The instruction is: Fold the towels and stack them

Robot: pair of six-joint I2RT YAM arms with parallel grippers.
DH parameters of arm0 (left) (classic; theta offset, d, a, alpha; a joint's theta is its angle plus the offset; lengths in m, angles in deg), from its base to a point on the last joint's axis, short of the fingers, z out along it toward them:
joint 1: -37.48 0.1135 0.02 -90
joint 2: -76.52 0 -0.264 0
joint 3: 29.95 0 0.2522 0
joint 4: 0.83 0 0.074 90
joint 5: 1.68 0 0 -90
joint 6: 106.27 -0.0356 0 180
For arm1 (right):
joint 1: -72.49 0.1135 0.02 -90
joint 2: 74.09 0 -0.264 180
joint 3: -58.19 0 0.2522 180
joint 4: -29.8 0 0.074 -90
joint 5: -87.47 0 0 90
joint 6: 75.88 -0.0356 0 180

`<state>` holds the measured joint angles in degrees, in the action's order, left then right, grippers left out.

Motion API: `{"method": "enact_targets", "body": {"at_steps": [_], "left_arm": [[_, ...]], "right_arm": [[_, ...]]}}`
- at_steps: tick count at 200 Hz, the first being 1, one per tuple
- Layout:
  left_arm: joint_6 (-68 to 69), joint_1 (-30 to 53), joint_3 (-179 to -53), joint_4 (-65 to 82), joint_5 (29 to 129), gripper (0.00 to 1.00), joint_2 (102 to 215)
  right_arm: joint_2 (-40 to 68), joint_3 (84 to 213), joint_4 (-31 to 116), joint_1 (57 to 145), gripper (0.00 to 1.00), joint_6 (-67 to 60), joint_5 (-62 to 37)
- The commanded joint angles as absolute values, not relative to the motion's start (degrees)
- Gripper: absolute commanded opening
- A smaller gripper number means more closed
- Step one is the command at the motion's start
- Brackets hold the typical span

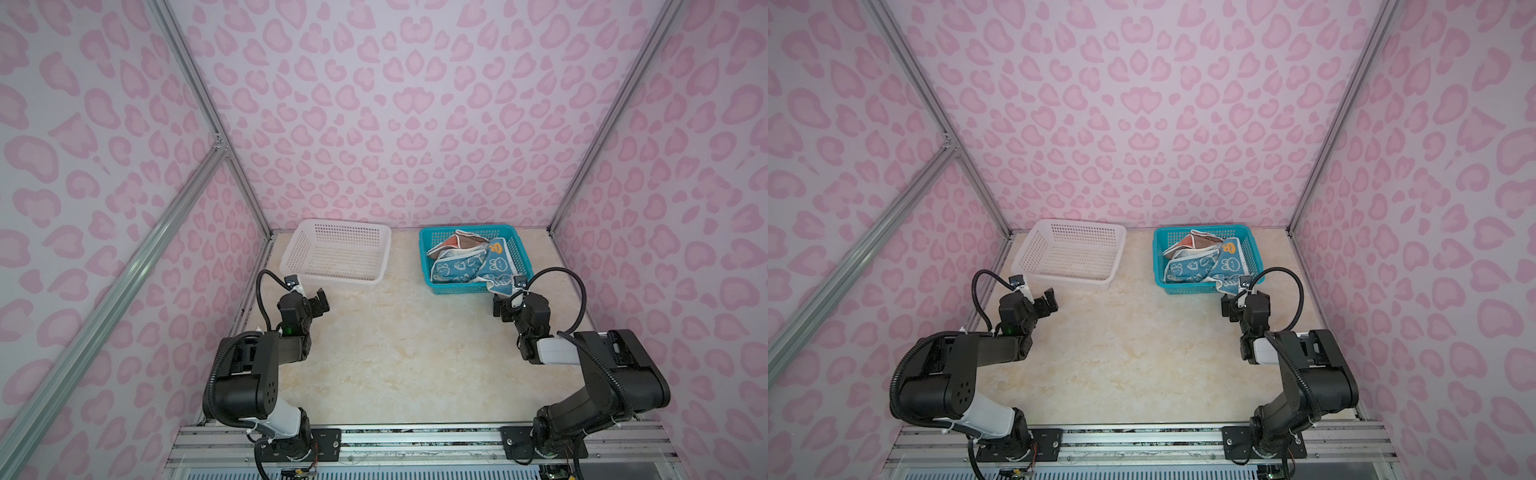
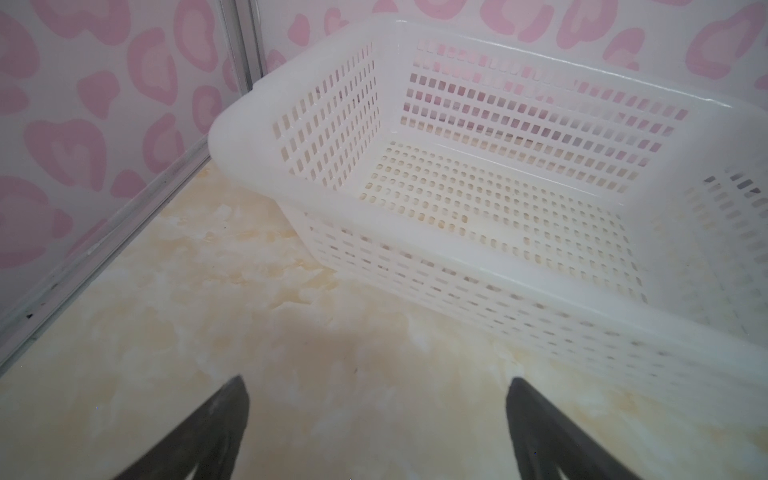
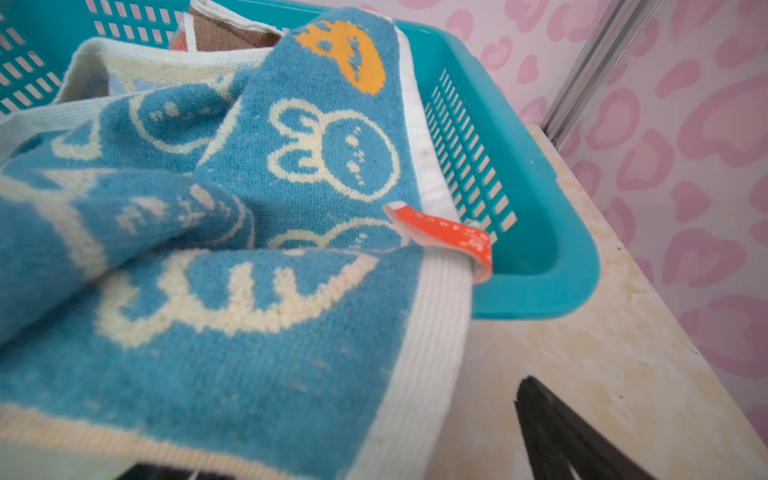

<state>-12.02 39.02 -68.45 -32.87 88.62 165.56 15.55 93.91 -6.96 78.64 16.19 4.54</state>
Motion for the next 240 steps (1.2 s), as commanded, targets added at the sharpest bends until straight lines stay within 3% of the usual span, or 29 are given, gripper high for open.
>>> {"method": "enact_targets", "body": {"at_steps": [1,39,81,120,170,240], "left_arm": [[-12.57,39.03,-68.33,-33.24,88.48,0.97,164.66],[-11.42,38.64,-72.24,-15.78,88.96,0.97,154.09],[-6.14,35.88,-81.61,7.69,88.3,0.98,147.81],[-2.82,28.17,-82.92,11.79,87.59,0.98,143.95],[-0.92,18.18,-85.4,13.68,84.63,0.98,146.56],[-0.89,11.69,-86.79,12.53,83.82,0.98,151.0]], "right_arm": [[15.6,93.45,-9.85,78.72,1.0,16.3,4.79],[8.65,91.08,-8.23,80.19,1.0,17.66,5.73],[-1.94,101.12,22.53,81.68,0.99,13.64,4.37],[-5.01,109.95,39.68,87.34,0.98,10.01,11.55],[2.87,122.64,50.92,91.97,0.93,9.81,13.12],[16.98,134.52,60.47,92.65,0.88,6.61,15.75]]}}
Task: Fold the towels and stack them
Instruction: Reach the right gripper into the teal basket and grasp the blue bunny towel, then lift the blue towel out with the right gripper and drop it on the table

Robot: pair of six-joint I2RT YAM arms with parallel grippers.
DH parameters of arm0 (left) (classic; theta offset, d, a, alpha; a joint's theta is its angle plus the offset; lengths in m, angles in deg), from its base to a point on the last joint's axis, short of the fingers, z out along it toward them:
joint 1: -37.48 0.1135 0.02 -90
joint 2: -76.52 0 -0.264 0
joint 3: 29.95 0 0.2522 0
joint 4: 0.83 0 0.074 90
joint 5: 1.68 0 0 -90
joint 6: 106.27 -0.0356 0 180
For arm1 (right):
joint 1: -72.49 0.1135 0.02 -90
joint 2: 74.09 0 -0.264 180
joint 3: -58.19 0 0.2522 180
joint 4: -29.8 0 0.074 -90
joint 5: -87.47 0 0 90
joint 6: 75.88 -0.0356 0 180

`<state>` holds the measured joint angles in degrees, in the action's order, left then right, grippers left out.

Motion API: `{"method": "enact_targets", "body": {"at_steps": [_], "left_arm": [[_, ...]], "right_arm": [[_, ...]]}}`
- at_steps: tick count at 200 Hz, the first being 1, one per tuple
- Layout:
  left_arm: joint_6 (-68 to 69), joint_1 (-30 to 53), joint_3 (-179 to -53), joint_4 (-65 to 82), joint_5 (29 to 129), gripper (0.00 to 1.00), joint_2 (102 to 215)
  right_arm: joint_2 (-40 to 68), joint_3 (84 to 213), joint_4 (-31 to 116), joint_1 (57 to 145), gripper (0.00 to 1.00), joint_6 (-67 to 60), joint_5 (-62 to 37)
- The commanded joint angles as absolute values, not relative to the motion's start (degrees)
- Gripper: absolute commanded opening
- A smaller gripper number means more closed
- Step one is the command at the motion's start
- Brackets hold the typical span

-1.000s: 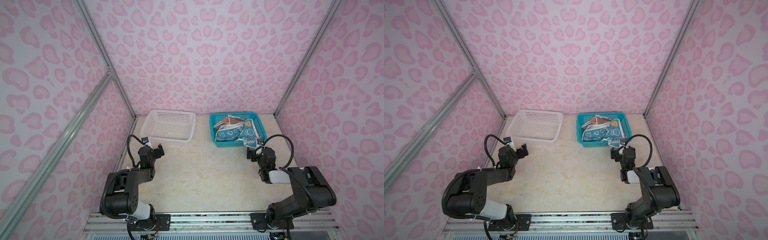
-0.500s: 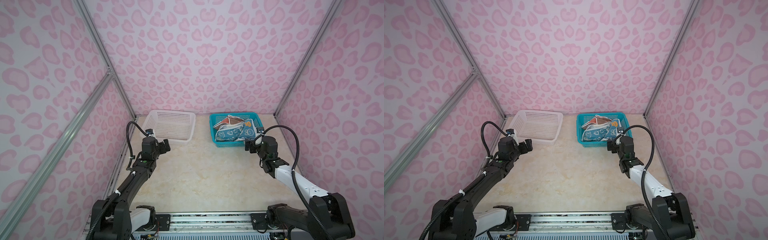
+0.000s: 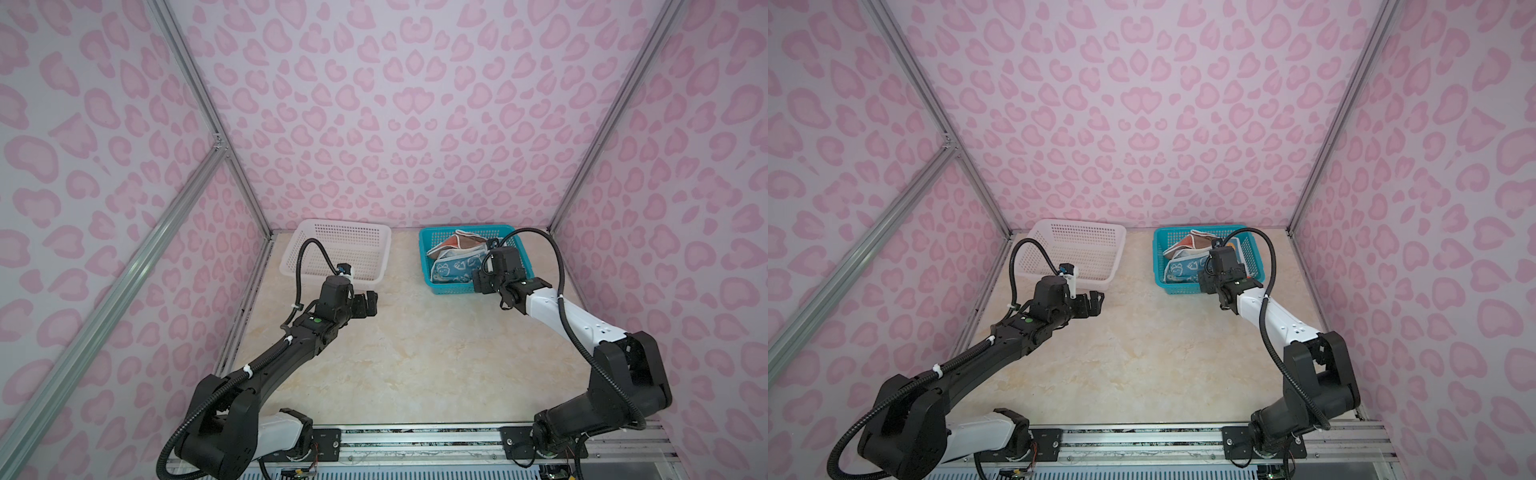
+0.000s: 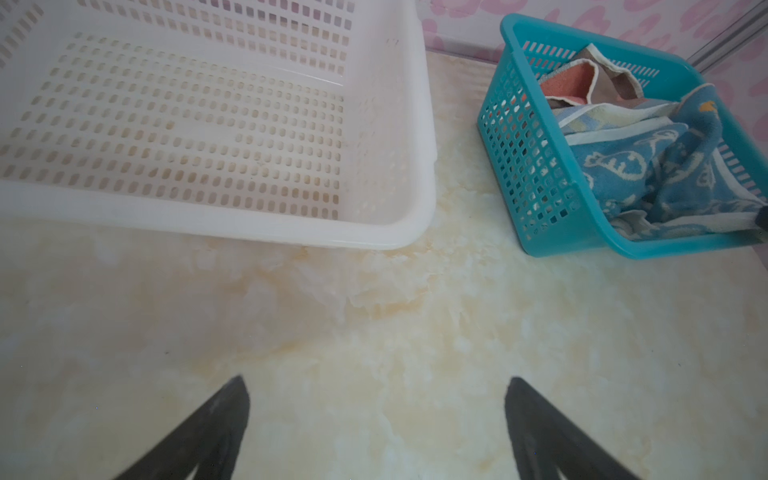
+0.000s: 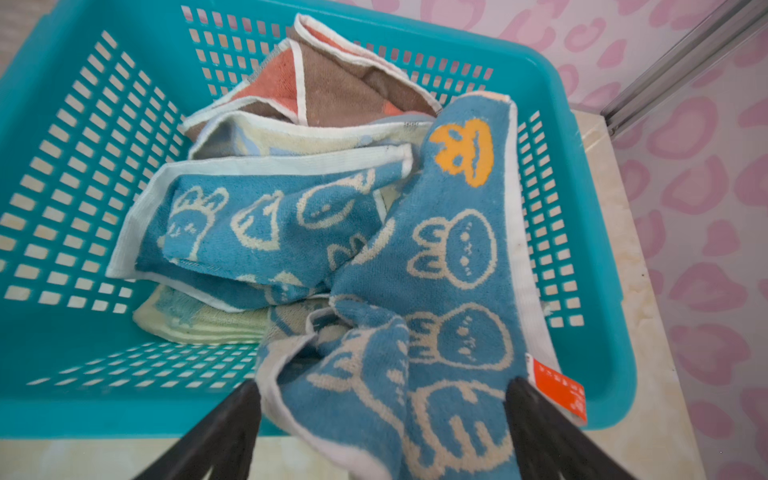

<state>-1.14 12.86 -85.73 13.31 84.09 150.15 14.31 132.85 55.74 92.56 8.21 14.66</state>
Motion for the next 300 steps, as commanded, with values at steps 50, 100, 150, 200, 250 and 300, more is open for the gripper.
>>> {"method": "enact_targets", "body": {"at_steps": [50,100,150,200,250,300], "left_arm": [[-1.16,10.24,-87.78,12.57,83.98,0.98,152.15],[-1.61,9.54,-87.68,10.66,84.08,0.98,151.61],[-1.93,9.36,-84.94,8.54,85.98,0.98,147.65],[-1.39,9.27,-82.29,6.88,88.42,0.98,142.88],[-0.81,9.27,-77.7,2.29,91.26,0.98,136.6],[-0.66,9.27,-75.7,4.07,93.58,0.98,129.59]], "right_arm": [[20.64,137.18,62.29,92.61,0.29,4.48,16.8],[18.26,142.74,64.54,92.74,0.0,5.78,15.18],[10.65,148.34,65.01,96.06,0.0,12.19,16.36],[3.22,152.16,64.29,104.67,0.0,18.29,16.75],[1.07,156.18,63.73,118.09,0.0,23.46,12.89],[5.02,158.28,61.89,129.56,0.0,25.12,8.97]]}}
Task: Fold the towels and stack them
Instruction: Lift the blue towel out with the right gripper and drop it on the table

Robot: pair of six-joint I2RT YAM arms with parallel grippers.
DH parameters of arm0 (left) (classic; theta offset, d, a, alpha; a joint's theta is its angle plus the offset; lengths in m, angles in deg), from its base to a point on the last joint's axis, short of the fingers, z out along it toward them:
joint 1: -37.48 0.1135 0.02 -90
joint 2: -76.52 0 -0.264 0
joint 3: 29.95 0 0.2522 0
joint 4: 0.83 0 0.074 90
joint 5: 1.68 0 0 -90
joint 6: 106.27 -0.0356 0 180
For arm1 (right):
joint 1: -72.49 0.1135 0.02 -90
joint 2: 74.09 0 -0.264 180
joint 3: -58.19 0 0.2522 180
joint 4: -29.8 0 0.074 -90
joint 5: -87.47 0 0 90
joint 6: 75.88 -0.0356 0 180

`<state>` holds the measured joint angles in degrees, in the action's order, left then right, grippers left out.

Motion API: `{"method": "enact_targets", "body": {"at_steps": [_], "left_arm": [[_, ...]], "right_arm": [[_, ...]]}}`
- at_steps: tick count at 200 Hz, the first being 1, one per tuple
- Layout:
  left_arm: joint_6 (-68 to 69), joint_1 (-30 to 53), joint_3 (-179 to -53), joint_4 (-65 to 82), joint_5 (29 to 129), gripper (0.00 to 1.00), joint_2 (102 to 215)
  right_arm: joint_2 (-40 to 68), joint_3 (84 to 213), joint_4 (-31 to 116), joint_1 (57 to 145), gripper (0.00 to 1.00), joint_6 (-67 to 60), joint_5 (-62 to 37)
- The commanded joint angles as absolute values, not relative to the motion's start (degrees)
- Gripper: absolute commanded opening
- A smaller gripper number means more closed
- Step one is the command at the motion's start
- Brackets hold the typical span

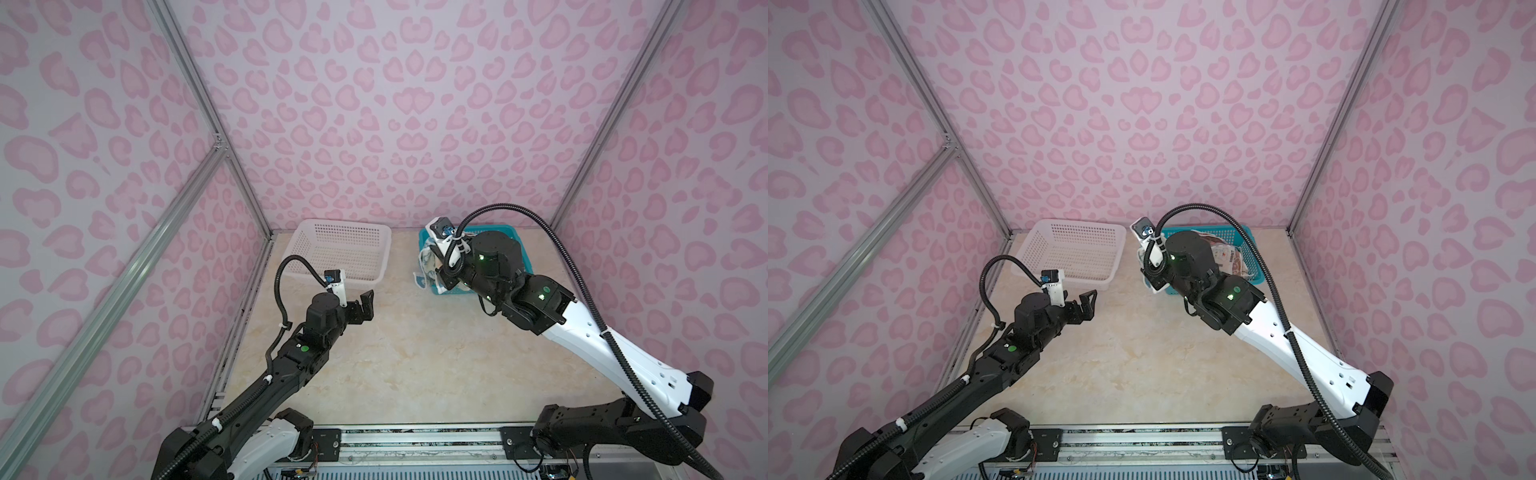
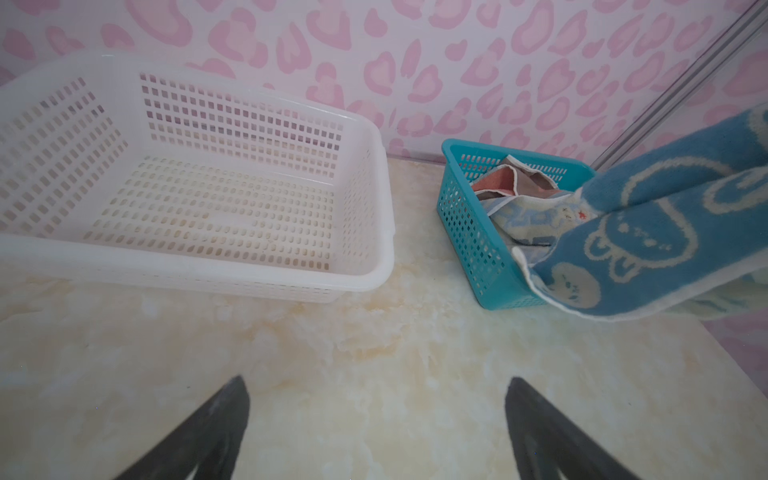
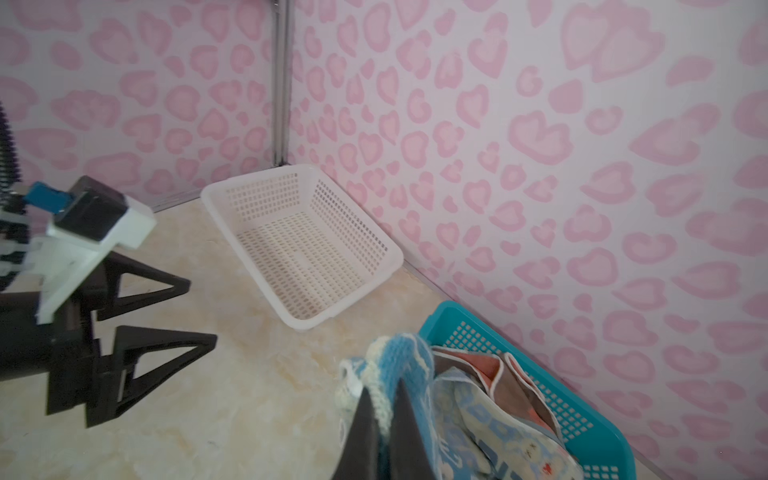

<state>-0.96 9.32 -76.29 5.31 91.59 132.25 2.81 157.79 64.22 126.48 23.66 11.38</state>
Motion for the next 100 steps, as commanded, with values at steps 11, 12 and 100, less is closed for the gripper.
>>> {"method": "enact_targets", "body": {"at_steps": [11,12,100], "left_arm": [[-0.66,9.27,-75.49,4.73,93.93,0.97,128.29],[-0.69,9.27,-75.47,4.79,93.94,0.98,128.2],[-2.47,9.27,-73.9,7.76,92.64,0.98,125.69]], "right_arm": [[6.77,158.26,61.46,130.21,0.0,24.21,8.51],[6.94,158.22,61.38,130.22,0.0,24.09,8.48],[22.25,152.27,55.43,127.4,0.0,13.11,11.5]]}}
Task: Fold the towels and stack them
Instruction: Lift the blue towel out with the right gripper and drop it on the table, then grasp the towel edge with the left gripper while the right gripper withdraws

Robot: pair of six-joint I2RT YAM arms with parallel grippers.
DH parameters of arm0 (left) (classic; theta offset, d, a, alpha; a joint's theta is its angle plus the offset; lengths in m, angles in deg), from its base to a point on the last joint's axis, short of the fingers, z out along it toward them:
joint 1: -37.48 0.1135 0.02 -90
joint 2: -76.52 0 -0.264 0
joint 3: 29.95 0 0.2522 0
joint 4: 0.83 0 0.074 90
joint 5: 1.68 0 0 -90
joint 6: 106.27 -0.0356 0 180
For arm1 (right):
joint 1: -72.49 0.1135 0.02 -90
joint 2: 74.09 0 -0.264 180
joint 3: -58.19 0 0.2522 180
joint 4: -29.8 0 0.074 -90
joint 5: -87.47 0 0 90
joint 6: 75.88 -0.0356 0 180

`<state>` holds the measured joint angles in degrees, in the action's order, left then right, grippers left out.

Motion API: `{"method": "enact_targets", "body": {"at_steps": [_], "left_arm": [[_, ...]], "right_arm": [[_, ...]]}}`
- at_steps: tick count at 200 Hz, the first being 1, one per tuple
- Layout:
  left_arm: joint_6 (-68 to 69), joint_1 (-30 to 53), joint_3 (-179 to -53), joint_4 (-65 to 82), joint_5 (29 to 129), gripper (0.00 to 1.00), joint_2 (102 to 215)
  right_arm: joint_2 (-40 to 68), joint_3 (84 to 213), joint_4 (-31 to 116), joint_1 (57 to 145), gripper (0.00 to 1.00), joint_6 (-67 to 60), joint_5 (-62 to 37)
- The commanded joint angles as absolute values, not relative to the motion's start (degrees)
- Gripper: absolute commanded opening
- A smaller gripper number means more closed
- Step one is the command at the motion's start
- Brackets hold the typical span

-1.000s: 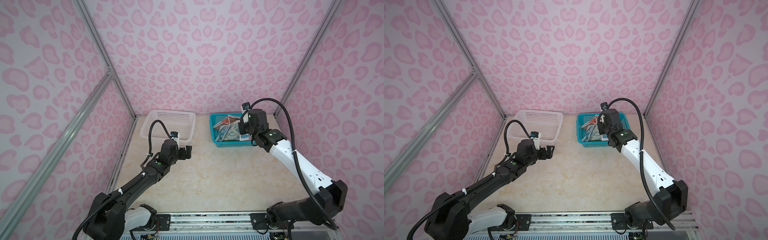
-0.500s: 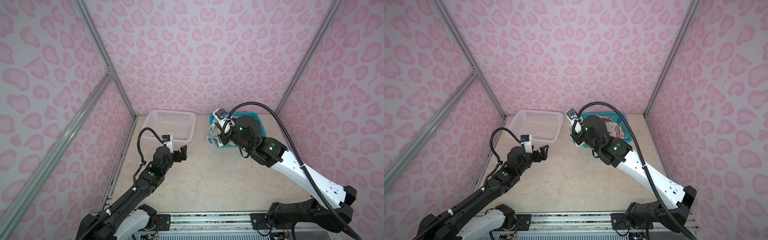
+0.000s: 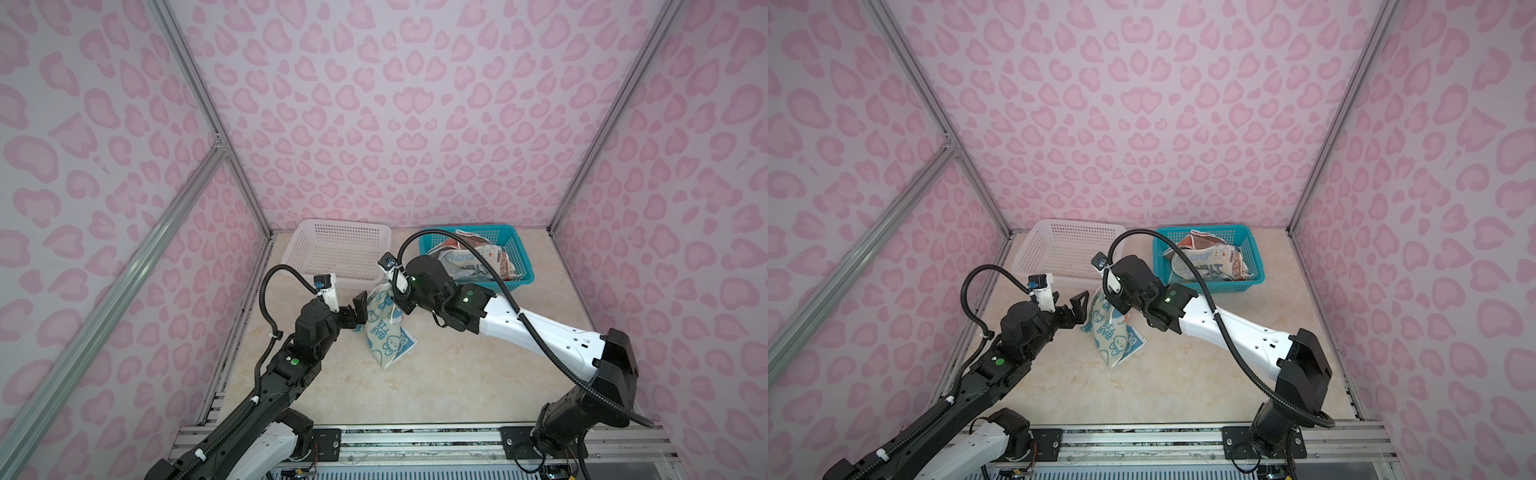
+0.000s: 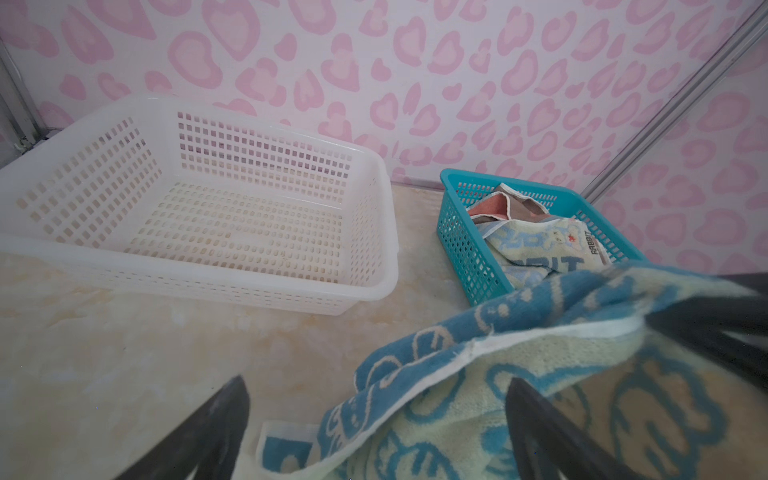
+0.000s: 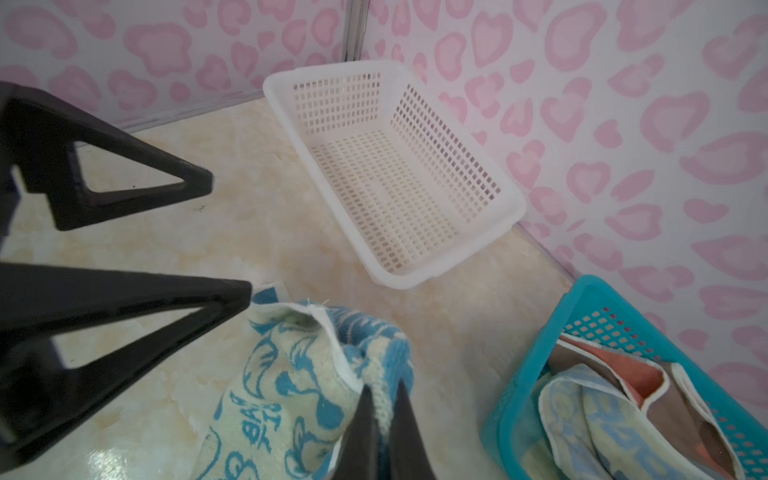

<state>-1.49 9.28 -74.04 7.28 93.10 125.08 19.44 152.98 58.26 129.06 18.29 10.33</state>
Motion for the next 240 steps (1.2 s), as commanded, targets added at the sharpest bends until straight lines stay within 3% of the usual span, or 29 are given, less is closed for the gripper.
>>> {"method": "enact_targets", "body": {"at_steps": [1,15,35,51,80,164,240], "left_arm": [[-2.51,9.27,-73.88,7.79,92.64,0.98,125.72],[-2.55,9.27,-73.93,7.86,93.06,0.98,126.31],[-2.88,9.27,-74.01,7.58,93.53,0.98,127.06],[-3.17,9.27,-74.32,7.51,93.74,0.98,127.94],[-3.35,9.27,-74.83,7.35,93.41,0.99,129.93],[-3.34,9.27,-76.37,8.35,91.02,1.0,133.52],[-3.53,9.27,-76.05,8.95,91.59,1.0,132.5]], "right_arm": [[22.38,152.28,55.47,127.23,0.0,12.96,11.43],[23.88,152.2,56.38,125.63,0.11,10.48,10.77],[24.48,151.76,57.01,123.25,0.46,7.92,9.78],[24.14,151.4,56.86,121.28,0.67,6.67,9.52],[24.4,152.32,57.13,118.37,0.82,6.35,10.57],[42.64,170.76,67.33,112.65,0.84,3.92,19.26],[50.23,172.06,70.63,109.58,0.84,-0.24,23.79]]}}
